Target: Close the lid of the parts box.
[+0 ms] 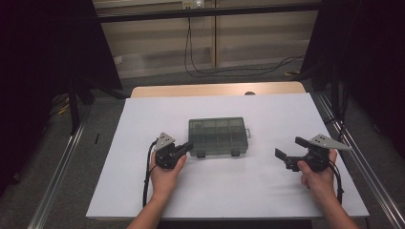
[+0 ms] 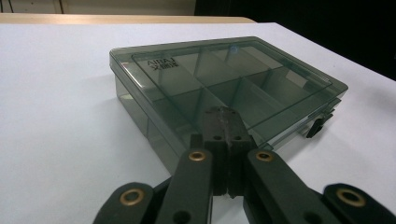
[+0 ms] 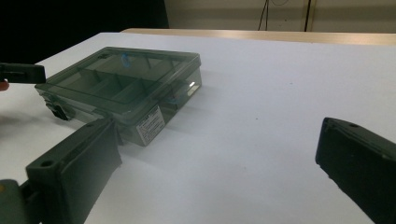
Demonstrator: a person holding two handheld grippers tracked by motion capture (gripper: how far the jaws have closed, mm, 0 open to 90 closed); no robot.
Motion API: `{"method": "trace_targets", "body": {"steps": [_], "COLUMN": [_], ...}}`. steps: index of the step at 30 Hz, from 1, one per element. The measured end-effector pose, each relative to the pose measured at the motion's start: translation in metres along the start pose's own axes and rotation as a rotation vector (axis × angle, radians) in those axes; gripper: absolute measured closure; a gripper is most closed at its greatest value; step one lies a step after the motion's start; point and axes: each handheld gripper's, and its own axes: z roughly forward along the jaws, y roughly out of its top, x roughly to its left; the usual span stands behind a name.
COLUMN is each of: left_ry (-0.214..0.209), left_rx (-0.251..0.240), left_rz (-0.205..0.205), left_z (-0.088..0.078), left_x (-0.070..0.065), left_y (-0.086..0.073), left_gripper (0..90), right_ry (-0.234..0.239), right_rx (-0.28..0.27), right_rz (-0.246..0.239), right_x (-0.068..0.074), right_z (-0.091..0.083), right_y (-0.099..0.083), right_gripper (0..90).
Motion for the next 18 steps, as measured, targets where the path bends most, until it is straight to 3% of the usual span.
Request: {"method": "trace_targets", "body": {"steps": [14, 18], "left_ry": [-0.002, -0.001], "left_rx": [-0.001, -0.001], "left_rz": [-0.002, -0.001], "left_z": [0.0, 0.0], "left_x": [0.0, 0.0], "left_y": [0.0, 0.0], "left_gripper": [90.0, 90.0], "right_ry": [-0.019, -0.027], "right_rx": [-0.007, -0.01], "right_rz": [0.01, -0.006], "right_x": [-0.011, -0.013], "right_z": [-0.019, -0.023], "right_y": [-0.009, -0.011], "right_gripper": [0.0, 0.0]}}
